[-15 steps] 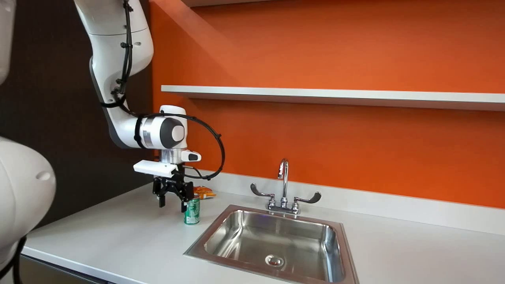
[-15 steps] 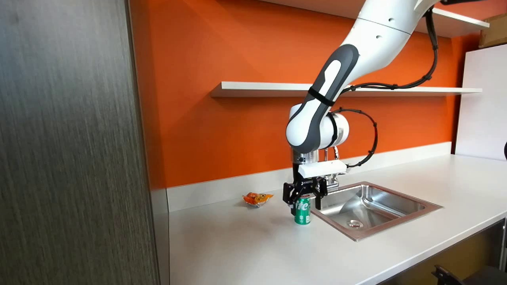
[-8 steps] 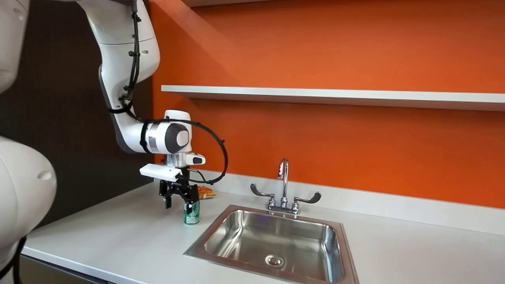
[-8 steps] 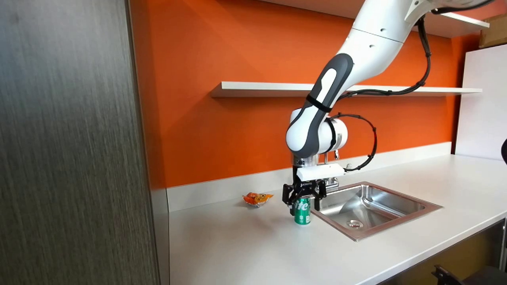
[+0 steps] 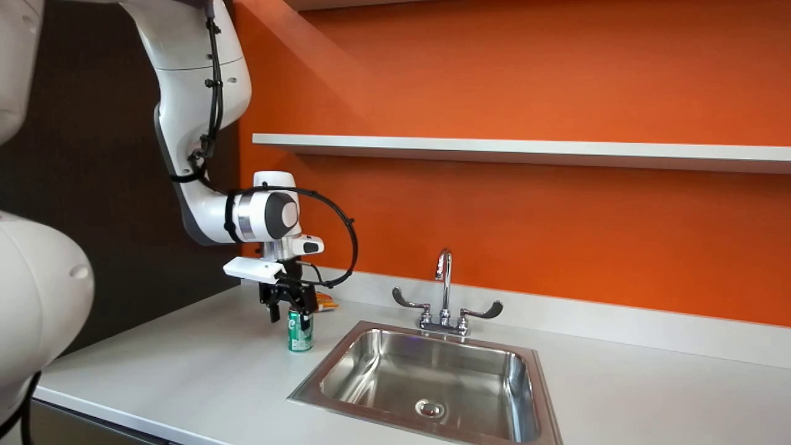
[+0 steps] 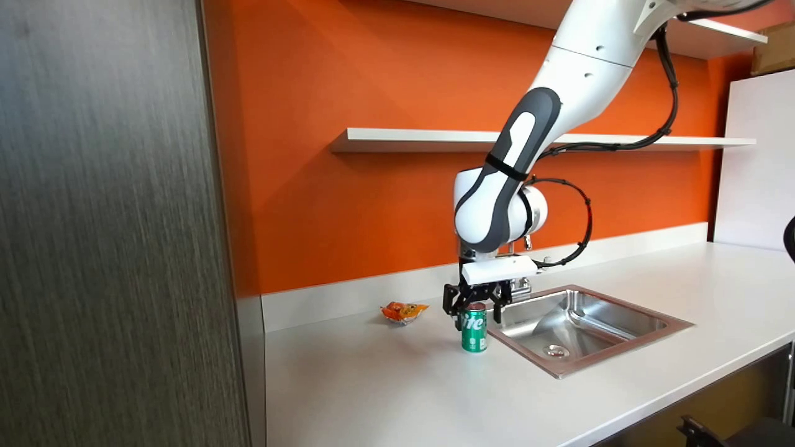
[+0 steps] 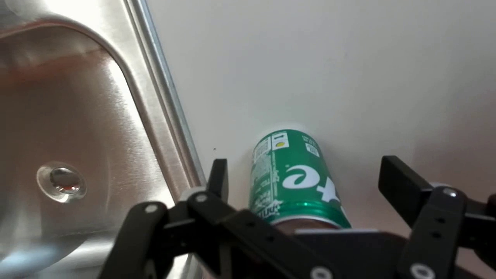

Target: Put the can on the shelf

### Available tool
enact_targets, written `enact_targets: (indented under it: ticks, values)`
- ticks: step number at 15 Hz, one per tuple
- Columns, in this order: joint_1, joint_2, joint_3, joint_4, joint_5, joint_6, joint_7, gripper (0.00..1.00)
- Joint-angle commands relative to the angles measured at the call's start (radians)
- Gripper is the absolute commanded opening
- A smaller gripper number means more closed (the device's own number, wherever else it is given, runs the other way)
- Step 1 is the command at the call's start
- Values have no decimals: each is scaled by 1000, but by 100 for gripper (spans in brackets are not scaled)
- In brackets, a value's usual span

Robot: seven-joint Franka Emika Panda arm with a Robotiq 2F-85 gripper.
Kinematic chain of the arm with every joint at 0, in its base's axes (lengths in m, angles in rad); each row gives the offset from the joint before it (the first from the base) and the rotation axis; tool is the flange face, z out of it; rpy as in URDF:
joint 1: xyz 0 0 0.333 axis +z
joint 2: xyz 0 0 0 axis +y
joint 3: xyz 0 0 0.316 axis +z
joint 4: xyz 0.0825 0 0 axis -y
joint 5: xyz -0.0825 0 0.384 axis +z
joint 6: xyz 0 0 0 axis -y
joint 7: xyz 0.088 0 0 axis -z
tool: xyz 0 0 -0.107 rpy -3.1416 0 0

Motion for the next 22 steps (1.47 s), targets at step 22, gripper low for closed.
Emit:
enact_targets:
  ticks: [22]
  values:
    - [94, 16, -106, 3, -191, 113, 285, 100]
